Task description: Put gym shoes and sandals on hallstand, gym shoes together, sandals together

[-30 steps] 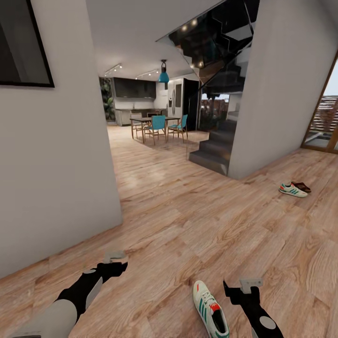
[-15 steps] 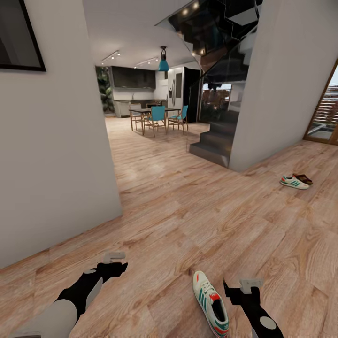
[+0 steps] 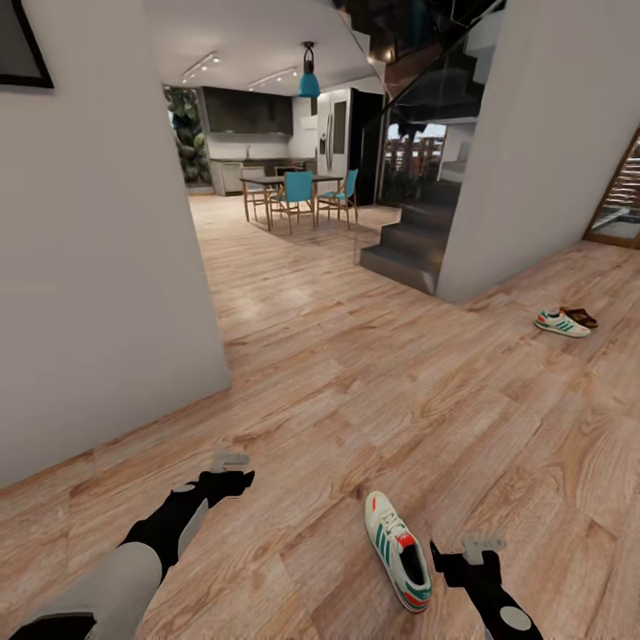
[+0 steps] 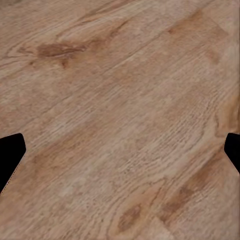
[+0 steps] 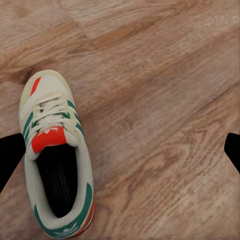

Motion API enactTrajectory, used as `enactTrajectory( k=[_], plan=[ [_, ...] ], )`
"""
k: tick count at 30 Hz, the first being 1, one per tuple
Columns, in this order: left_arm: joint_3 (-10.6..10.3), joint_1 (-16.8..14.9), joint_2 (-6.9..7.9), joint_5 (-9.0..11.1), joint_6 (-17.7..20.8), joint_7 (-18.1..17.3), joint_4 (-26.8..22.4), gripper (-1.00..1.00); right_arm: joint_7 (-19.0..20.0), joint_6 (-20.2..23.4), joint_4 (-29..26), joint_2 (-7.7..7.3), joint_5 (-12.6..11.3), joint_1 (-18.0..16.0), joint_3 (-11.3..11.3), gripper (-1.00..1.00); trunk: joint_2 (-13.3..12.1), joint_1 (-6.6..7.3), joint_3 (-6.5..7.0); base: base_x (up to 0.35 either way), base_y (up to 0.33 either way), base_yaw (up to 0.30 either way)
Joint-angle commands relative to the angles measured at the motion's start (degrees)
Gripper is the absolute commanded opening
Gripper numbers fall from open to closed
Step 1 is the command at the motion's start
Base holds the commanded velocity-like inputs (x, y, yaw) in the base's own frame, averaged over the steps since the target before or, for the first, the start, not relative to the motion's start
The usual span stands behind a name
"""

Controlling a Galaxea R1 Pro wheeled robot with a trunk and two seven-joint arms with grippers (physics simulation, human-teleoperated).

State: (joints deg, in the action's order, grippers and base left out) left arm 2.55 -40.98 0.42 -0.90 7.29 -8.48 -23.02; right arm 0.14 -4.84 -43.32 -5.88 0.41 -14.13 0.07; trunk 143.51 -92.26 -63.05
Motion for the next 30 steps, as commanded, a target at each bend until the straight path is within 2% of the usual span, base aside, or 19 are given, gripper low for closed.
enactTrajectory(
  k=[1, 3, 4, 6, 8, 15, 28, 30],
  plan=[
    [0.3, -0.8, -0.23, -0.1, 0.8, -0.4, -1.0, 1.0, 0.0, -0.2, 0.1, -0.04, 0.0, 0.0, 0.0, 1.0, 0.0, -0.01, -0.37, 0.0, 0.0, 0.0],
    [0.3, -1.6, -0.38, -0.1, 1.5, -0.4, -1.8, 1.0, 0.0, -0.2, 0.2, -0.06, 0.0, 0.0, 0.0, 1.0, 0.1, -0.06, -1.0, 0.0, 0.0, 0.0],
    [0.3, -3.3, -0.56, -0.1, 3.7, -0.5, -2.9, 1.0, 0.0, -0.2, 0.2, -0.05, 0.1, 0.0, 0.1, 1.0, 0.1, -0.09, -1.31, 0.0, 0.0, 0.0],
    [0.3, -4.3, -0.57, -0.1, 5.2, -0.7, -3.2, 1.0, 0.0, -0.2, 0.3, -0.03, 0.1, 0.0, 0.1, 1.0, 0.1, -0.14, -1.93, 0.0, 0.0, 0.0],
    [0.3, -5.1, 0.0, 0.0, 6.8, -3.3, -3.5, 1.0, 0.0, -0.1, 0.4, 0.36, 0.1, 0.0, 0.3, 1.0, 0.1, -0.14, -2.07, 0.0, 0.0, 0.018],
    [0.3, -4.8, 0.06, 0.0, 6.8, -3.9, -3.5, 1.0, 0.0, -0.1, 0.3, 0.48, 0.1, 0.0, 0.3, 1.0, 0.1, -0.14, -2.22, 0.0, 0.0, 0.015],
    [0.1, -4.7, -0.15, 0.0, 6.8, -4.0, -3.5, 1.0, 0.0, -0.1, 0.4, 0.51, 0.1, 0.0, 0.2, 1.0, 0.1, -0.14, -2.79, 0.0, 0.0, 0.134],
    [0.1, -4.7, -0.15, 0.0, 6.8, -4.0, -3.5, 1.0, 0.0, -0.1, 0.4, 0.51, 0.1, 0.0, 0.2, 1.0, 0.1, -0.19, -3.27, 0.0, 0.0, 0.055]
  ],
)
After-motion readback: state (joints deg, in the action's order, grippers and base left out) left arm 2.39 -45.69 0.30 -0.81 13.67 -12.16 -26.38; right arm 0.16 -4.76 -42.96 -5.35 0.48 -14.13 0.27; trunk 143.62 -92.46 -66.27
